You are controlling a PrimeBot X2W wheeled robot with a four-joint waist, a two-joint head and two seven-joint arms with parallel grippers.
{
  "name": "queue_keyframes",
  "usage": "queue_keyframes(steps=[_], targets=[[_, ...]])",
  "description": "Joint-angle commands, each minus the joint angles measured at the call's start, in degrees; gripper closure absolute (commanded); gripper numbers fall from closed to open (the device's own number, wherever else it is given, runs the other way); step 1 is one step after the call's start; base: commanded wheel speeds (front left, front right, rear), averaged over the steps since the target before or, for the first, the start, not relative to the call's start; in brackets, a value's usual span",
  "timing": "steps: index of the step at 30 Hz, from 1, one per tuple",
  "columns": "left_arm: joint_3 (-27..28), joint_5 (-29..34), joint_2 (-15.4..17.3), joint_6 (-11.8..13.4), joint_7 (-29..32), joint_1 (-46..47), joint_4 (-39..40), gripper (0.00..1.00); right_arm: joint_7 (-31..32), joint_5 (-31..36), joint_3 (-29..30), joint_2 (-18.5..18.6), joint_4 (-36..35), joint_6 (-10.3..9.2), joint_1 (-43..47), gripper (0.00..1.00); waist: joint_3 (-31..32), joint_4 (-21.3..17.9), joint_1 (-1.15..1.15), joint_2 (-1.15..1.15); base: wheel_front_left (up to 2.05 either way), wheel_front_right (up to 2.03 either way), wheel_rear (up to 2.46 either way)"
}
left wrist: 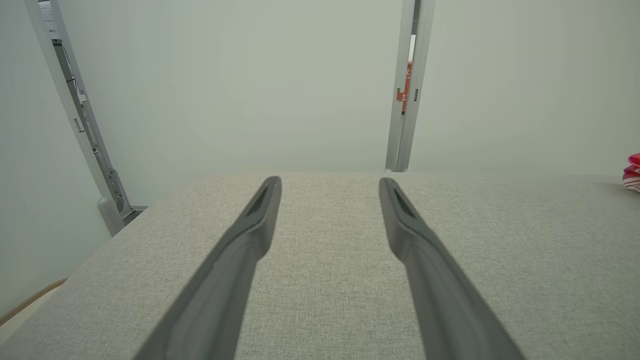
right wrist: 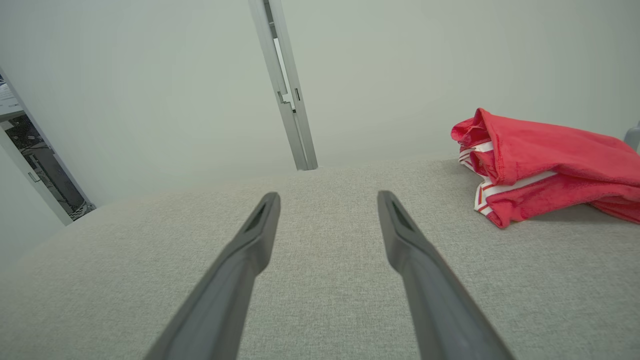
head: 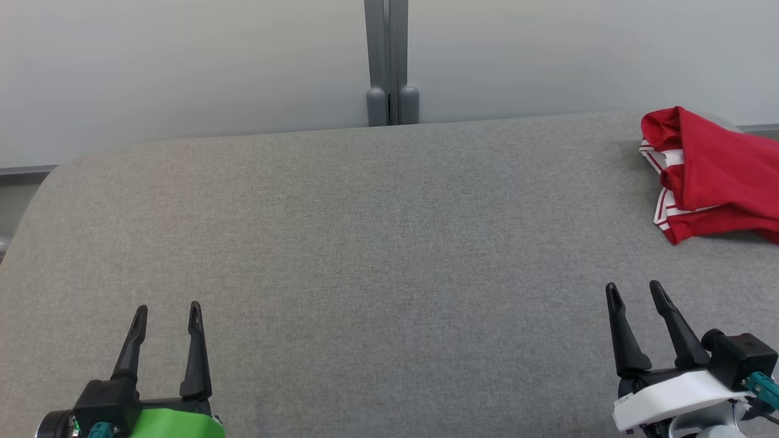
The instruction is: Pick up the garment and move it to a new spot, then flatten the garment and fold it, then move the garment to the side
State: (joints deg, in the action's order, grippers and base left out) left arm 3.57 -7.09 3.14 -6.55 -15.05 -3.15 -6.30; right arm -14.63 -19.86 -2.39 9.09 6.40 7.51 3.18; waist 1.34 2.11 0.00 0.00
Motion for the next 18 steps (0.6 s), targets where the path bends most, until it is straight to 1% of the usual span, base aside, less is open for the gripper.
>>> queue_keyframes(steps=[1, 9, 18], targets=[[0.13, -0.49, 0.46, -0.32, -0.14, -0.85, -0.19, 0.0, 0.21, 0.91, 0.28, -0.28, -0.41, -0.06, 0.23, 0.0, 0.2, 0.06, 0.0, 0.0, 0.0, 0.0, 0.0], [0.09, -0.39, 0.84, -0.45, -0.14, -0.25, -0.38, 0.0, 0.75, 2.51, 1.32, -0.98, -0.95, -0.06, 0.15, 0.0, 0.35, 0.38, 0.0, 0.0, 0.0, 0.0, 0.0], [0.59, -0.47, 0.96, -0.56, -0.14, -0.84, -0.27, 0.0, 1.09, 2.88, 1.16, -1.65, -0.7, -0.06, 0.09, 0.0, 0.74, -0.09, 0.0, 0.0, 0.0, 0.0, 0.0]])
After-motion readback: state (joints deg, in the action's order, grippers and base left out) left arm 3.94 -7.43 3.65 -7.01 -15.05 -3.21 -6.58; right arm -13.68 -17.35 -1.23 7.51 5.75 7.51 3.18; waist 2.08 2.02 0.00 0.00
